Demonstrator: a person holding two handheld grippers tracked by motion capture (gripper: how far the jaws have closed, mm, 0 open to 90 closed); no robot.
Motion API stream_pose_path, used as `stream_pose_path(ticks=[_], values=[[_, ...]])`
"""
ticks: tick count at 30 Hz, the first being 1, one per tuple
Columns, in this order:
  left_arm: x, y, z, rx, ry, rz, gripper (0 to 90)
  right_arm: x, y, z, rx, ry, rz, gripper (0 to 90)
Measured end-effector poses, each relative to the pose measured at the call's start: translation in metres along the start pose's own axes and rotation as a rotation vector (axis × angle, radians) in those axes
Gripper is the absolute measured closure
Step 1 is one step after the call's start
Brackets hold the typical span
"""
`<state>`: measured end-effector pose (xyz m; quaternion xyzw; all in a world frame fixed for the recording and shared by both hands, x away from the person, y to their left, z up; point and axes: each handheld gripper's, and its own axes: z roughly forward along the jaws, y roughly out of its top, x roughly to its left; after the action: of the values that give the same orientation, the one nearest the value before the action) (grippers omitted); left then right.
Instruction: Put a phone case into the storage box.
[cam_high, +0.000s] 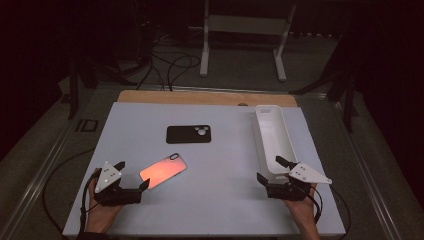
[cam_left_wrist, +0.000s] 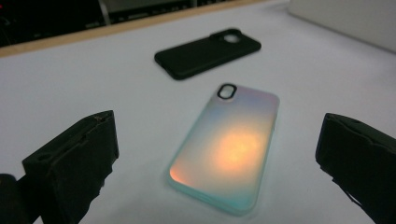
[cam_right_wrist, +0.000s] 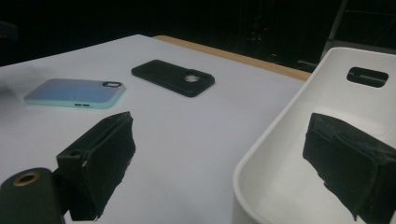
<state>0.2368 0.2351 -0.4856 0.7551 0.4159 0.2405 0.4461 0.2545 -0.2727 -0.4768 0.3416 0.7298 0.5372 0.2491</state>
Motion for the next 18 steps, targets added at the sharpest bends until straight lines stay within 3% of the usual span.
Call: stream_pose_path(ticks=[9, 12, 14, 18], values=[[-0.001, 0.004, 0.016, 0.109, -0.031, 0.046, 0.0, -0.002, -0.001, 0.002, 0.013, 0.002, -0.002, 8.6], [0.003, 0.007, 0.027, 0.173, -0.017, 0.041, 0.1, -0.004, -0.001, 0.002, 0.018, -0.006, 0.0, 8.6], [0.007, 0.01, 0.036, 0.223, -0.036, 0.029, 0.1, -0.005, -0.001, 0.001, 0.014, -0.006, 0.002, 8.6], [0.01, 0.015, 0.048, 0.295, -0.058, 0.047, 0.1, -0.005, -0.001, 0.001, 0.014, -0.008, 0.003, 8.6]])
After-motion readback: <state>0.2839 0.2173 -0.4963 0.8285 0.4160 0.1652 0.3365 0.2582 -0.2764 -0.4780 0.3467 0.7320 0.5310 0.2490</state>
